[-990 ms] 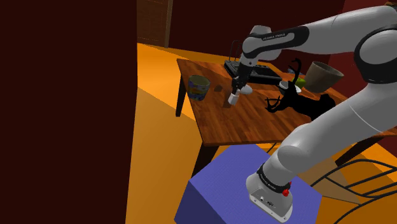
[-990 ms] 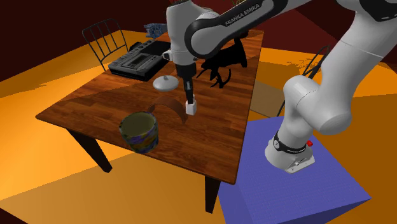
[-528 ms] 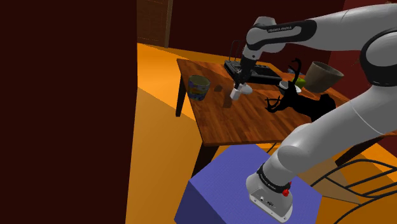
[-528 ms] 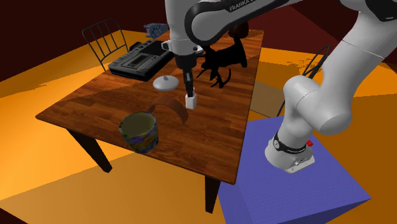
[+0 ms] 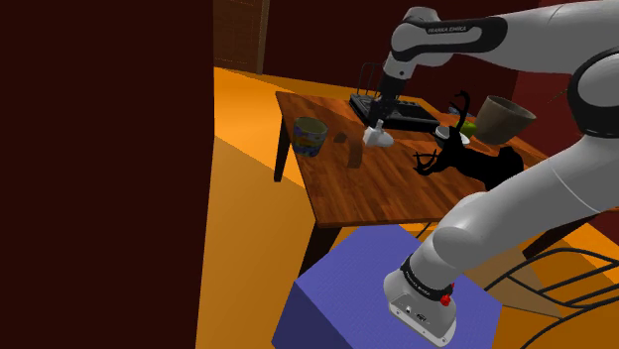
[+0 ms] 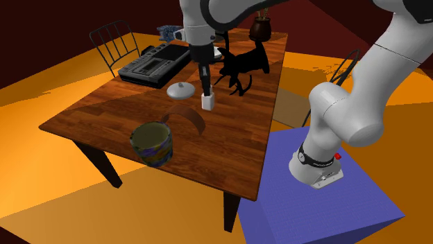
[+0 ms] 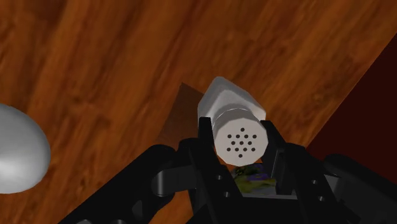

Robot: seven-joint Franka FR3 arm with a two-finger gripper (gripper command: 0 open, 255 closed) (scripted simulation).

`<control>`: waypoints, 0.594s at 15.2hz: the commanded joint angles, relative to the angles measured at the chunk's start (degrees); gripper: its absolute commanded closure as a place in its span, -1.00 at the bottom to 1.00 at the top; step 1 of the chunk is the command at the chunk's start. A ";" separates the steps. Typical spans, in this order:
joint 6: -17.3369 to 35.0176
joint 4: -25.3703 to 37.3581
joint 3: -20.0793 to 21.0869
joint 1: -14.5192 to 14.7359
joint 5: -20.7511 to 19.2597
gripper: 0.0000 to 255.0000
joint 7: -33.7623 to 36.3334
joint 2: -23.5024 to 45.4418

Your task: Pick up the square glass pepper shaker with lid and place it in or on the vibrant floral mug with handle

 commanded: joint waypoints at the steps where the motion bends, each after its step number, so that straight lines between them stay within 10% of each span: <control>1: -1.49 1.40 0.03 0.00 0.02 1.00 -0.08 -0.06; 9: -7.11 6.81 0.44 0.18 0.19 1.00 0.01 -0.28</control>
